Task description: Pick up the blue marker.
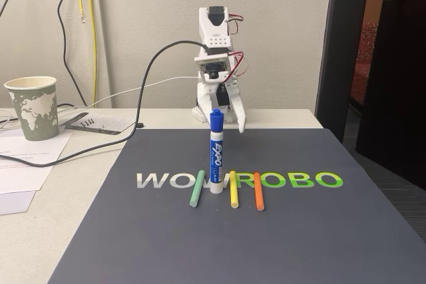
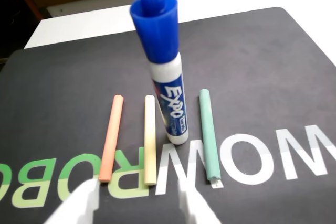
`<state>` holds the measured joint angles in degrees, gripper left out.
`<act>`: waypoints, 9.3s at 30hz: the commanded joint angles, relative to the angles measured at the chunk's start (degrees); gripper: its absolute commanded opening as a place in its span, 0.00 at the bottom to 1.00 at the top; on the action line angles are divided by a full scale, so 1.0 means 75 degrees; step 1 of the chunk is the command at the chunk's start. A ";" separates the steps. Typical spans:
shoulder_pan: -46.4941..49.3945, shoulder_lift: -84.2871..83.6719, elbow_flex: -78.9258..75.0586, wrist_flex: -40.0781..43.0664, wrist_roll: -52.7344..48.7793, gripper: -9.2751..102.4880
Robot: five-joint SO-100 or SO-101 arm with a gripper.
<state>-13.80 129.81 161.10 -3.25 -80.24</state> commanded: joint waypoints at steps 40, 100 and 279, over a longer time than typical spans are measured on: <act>0.0234 -0.1441 -0.1711 -0.0352 -0.0375 0.29; 0.0609 -0.4383 -0.3352 -0.1805 -0.0223 0.37; 0.0785 0.7535 -0.0469 0.5648 1.0922 0.09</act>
<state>-7.38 185.54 158.20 39.38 2.11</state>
